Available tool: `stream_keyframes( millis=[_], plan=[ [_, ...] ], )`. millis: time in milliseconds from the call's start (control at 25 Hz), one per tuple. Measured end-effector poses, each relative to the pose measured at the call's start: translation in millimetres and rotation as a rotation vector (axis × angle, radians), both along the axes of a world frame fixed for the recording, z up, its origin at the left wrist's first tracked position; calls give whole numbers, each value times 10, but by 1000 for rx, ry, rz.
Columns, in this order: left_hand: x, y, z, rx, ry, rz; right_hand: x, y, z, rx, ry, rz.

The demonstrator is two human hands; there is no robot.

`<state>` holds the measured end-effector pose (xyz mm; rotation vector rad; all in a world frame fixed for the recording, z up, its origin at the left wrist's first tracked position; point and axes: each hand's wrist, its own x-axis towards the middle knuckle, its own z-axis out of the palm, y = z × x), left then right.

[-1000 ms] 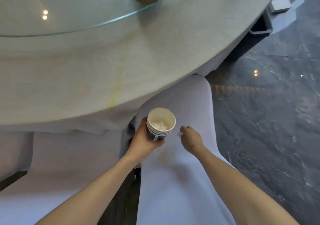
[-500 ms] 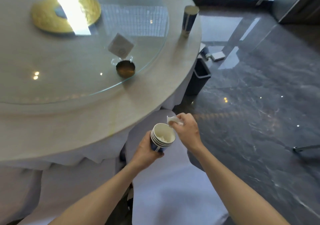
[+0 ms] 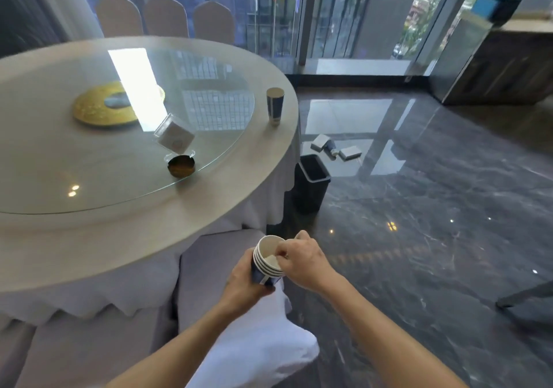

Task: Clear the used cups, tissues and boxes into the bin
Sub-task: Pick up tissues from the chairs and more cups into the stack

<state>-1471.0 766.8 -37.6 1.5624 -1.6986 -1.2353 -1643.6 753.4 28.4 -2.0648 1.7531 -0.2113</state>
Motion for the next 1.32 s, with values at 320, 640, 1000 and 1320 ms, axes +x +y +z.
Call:
stream_keyframes(
  millis=[320,640,1000,1320],
  plan=[
    [-1137,389,218,-94,-52,25,-1170,455,394,533,-314,-54],
    [-2049,9,127,35,50,147,-2015,98,331,140,-270,-18],
    [-3399,-1469,-9,108,134,151,-3273,-1361,215,249,-158,-2],
    [-4130,-2726,179,90,115,149,-4055,-2623,371,185,-224,76]
  ],
)
